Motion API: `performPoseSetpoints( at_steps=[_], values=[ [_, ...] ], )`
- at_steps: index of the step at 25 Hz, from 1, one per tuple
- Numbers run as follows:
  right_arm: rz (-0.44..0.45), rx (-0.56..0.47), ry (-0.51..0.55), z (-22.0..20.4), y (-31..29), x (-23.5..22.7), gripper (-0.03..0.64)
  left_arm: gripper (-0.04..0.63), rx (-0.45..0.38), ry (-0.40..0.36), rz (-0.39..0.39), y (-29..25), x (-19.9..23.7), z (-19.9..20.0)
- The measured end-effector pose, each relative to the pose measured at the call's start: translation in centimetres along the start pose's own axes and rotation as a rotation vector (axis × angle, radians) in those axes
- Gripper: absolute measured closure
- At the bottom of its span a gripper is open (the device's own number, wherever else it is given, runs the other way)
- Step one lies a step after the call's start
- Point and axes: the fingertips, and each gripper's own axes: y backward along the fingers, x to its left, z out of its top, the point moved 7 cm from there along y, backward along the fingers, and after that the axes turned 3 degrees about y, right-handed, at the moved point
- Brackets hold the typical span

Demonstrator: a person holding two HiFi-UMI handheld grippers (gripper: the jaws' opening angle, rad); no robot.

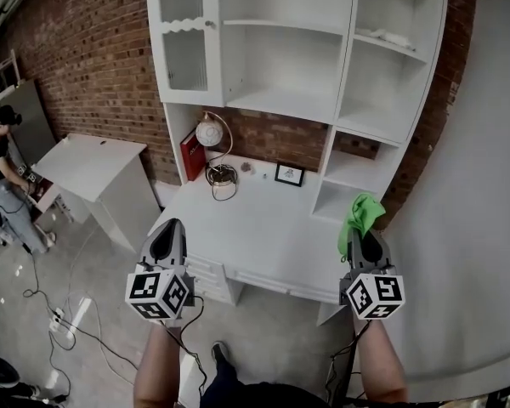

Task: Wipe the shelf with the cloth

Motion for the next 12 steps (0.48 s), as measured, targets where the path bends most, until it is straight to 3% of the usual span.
performPoseSetpoints(
  at_steps=[12],
  values=[
    [-0.049,0.024,0.030,-0.6,-13.2,4.7,0.571,0.575,0.012,0.039,-0.106,-12.8,10.2,0.0]
  ],
)
